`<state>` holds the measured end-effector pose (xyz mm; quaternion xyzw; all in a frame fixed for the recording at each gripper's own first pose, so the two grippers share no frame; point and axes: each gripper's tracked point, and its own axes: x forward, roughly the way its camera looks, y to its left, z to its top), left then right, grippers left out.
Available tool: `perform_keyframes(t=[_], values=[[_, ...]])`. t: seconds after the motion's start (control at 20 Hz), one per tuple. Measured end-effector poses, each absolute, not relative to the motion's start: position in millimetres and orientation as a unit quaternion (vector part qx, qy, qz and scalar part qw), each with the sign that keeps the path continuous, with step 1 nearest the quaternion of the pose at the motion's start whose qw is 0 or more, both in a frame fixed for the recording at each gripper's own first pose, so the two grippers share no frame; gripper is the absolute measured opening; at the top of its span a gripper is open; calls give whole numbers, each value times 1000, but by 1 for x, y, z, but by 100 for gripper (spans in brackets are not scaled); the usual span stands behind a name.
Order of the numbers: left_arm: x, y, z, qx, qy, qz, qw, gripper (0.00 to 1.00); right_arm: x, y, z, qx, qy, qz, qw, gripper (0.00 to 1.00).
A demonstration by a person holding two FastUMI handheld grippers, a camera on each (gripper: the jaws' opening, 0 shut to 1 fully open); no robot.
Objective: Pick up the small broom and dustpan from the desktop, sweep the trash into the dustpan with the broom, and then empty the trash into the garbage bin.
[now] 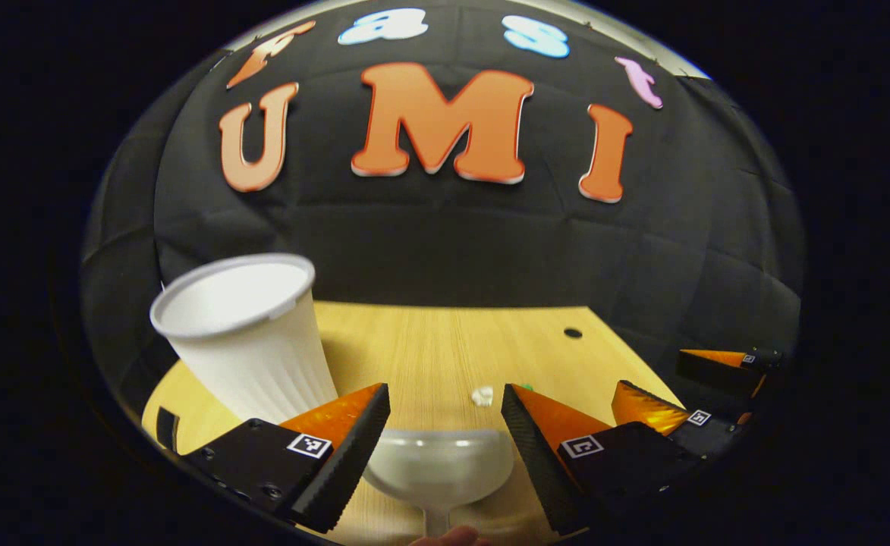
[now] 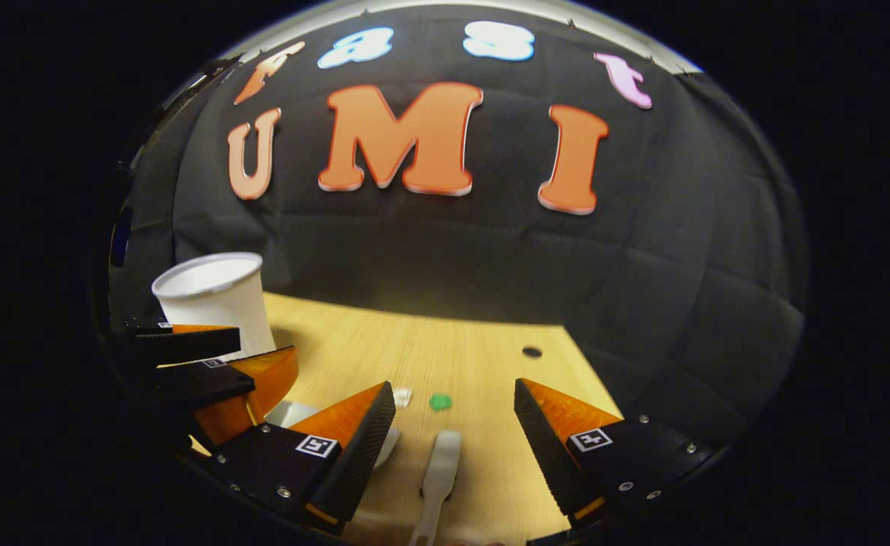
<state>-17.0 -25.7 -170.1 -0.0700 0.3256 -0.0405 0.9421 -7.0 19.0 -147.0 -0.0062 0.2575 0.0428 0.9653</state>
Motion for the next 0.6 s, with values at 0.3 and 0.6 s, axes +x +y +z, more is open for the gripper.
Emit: perform_keyframes(t=[0.3, 0.6], values=[[-96, -32, -246, -73, 536, -57, 839, 98, -49, 28, -243, -13, 438, 65, 897, 96], [-126, -41, -269, -93, 641, -76, 758, 96, -66, 26, -297, -34, 534, 56, 843, 96]])
